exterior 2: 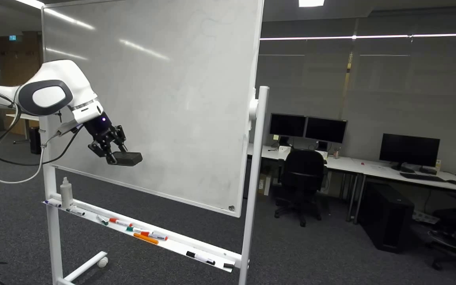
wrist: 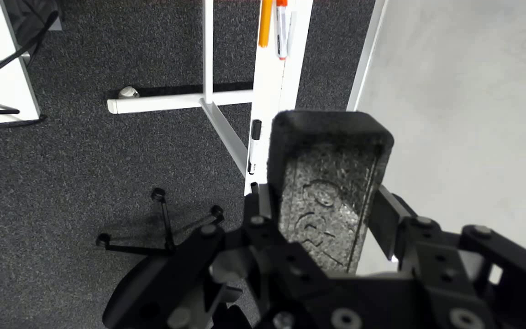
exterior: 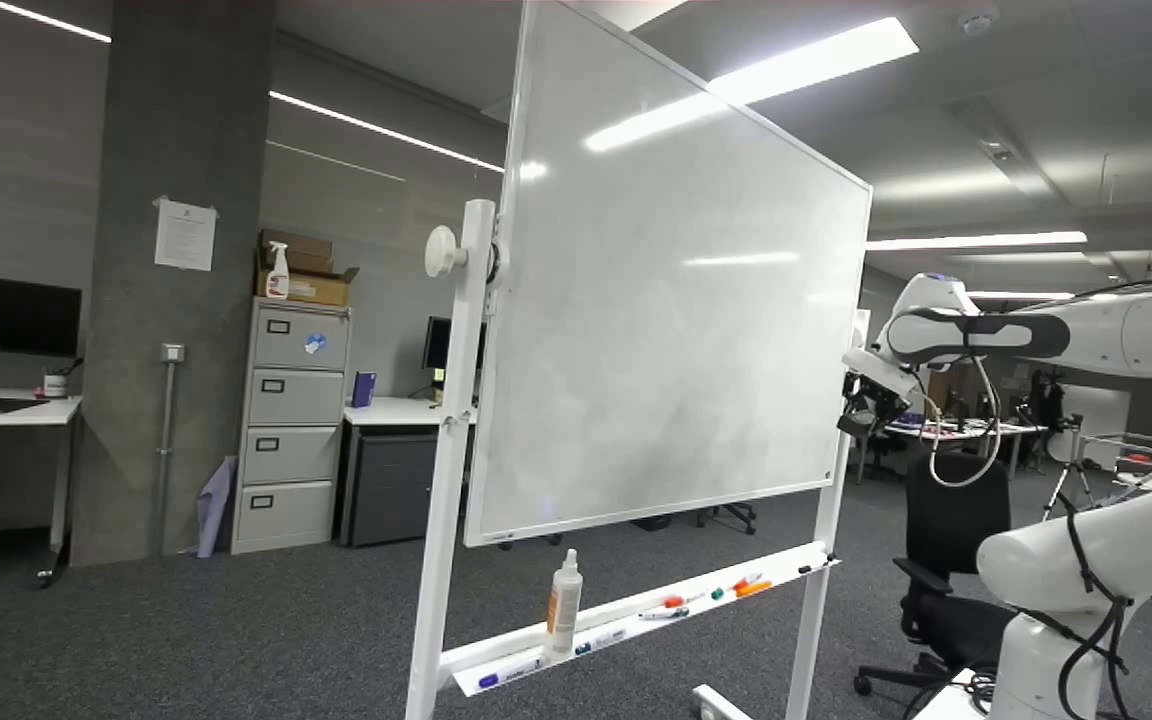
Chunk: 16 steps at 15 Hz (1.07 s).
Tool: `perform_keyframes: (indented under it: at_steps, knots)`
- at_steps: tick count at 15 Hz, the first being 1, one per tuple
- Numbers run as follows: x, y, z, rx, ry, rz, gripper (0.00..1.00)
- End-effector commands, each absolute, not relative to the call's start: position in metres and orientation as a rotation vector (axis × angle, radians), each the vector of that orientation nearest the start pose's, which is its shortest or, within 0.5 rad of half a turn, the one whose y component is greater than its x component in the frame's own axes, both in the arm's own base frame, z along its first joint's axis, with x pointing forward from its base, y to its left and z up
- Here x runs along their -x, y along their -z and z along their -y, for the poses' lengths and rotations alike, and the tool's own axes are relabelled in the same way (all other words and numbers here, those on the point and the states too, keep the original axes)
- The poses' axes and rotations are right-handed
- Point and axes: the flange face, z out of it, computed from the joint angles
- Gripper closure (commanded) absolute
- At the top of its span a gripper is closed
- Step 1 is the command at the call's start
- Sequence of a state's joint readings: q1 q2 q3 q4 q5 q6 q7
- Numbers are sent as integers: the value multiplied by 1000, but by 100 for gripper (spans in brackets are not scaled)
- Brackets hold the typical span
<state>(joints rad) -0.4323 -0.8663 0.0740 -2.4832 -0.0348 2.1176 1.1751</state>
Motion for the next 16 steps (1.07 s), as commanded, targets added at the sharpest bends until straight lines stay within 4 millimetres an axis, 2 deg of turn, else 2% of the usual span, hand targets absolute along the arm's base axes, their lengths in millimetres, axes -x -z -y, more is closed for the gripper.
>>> perform_keyframes:
  at_steps: [1, 4, 5, 6, 8, 13, 16]
  knots:
    - [-310, -613, 110, 2117, 742, -2041, 44]
    - [-310, -613, 110, 2117, 742, -2041, 44]
    - [-316, -613, 108, 2107, 743, -2042, 69]
    - [-325, -609, 99, 2112, 750, -2050, 69]
    - [-342, -595, 73, 2165, 737, -2034, 69]
    - [-385, -546, -27, 2326, 662, -1979, 69]
    - [-396, -518, -62, 2357, 633, -1989, 69]
